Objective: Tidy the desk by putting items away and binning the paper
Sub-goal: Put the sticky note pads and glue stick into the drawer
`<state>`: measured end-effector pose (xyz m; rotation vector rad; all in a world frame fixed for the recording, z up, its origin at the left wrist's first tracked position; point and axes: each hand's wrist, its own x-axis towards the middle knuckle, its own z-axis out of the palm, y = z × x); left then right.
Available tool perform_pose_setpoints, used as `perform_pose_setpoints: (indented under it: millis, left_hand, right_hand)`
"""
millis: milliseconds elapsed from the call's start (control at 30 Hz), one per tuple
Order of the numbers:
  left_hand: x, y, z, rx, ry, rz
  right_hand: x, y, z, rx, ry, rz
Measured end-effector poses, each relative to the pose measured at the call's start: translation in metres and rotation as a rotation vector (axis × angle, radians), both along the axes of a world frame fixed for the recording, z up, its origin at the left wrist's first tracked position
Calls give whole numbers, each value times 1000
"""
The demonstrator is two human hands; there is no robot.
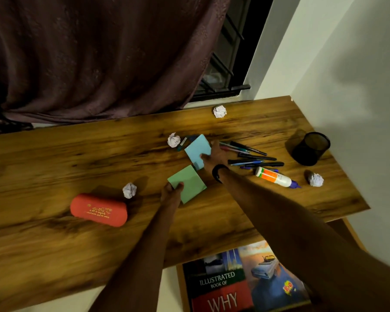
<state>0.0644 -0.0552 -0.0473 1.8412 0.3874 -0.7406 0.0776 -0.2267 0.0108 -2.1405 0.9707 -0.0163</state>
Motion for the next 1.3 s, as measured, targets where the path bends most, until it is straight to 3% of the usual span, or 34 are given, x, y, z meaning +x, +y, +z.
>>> perform_pose_setpoints:
  millis: [167, 267, 400, 500, 600, 900, 1100, 1300]
  left_hand:
    - [-19, -2, 16, -162, 122, 126]
    - [-39, -20, 42, -281, 151, 148]
    - [-80, -51, 70, -373, 98, 78]
    - [-126, -74, 78, -402, 115, 77]
    - [-175, -102, 78, -412, 107, 41]
    - [-326, -185, 78, -407, 104, -24]
    - [-388, -209, 62, -138, 74, -259]
    - [-407, -211, 33, 204, -120, -664]
  right_hand:
    - [-40, -7, 27, 520, -425, -242]
    - [-88, -12, 34, 711, -412, -127]
    - [-155, -19, 24, 784, -333, -44]
    - [-201, -38, 19, 755, -270, -104]
    - [-245, -65, 13, 665, -226, -26]
    - [-388, -137, 6, 708, -190, 36]
    - [-450, -194, -12, 693, -33, -42]
    - [-485, -218, -50, 452, 194, -3]
